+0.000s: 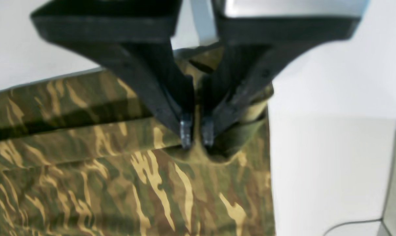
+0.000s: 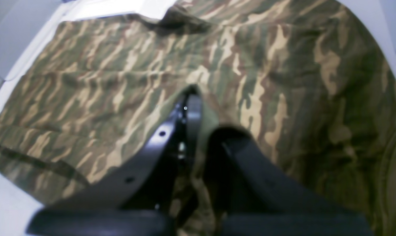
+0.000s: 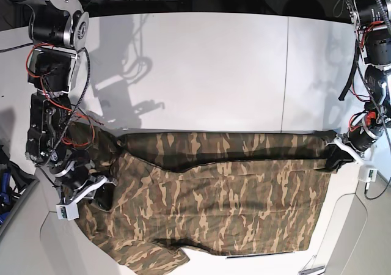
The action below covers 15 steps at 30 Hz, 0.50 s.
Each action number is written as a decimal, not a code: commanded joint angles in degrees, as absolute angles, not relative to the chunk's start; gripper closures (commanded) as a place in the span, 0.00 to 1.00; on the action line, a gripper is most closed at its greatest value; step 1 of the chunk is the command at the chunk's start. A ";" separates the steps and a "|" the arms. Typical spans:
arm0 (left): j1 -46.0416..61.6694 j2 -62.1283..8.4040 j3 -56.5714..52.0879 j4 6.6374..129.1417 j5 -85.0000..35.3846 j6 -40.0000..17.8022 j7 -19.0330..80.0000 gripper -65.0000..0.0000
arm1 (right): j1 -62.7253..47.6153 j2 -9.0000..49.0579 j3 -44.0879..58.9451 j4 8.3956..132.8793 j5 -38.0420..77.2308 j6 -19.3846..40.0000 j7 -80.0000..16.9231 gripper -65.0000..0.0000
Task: Fold the T-shirt properly
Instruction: 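Grasp the hem corners with both grippers, then lift the hem with both grippers and pull it toward the collar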
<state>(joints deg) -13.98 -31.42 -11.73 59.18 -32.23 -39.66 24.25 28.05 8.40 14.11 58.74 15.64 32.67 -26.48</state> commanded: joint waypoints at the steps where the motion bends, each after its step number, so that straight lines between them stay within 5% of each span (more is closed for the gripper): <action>1: -15.22 -32.01 -11.94 59.92 -32.03 -40.00 22.09 1.00 | 30.17 8.69 14.11 58.50 15.68 32.97 -23.94 1.00; 8: -15.25 -30.35 -11.97 59.90 -30.33 -40.00 20.34 0.99 | 30.02 8.54 14.11 54.26 15.11 32.95 -20.99 1.00; 11: -15.25 -30.35 -11.97 59.90 -30.30 -40.00 20.34 0.96 | 29.95 8.51 14.11 53.80 13.82 32.75 -20.56 0.66; 13: -15.25 -30.35 -11.97 59.90 -30.30 -40.00 20.34 0.83 | 29.95 8.54 14.11 53.78 13.91 32.77 -20.60 0.47; 15: -15.25 -30.35 -11.97 59.90 -30.33 -40.00 20.34 0.67 | 29.95 8.56 14.13 53.78 13.98 32.77 -20.60 0.40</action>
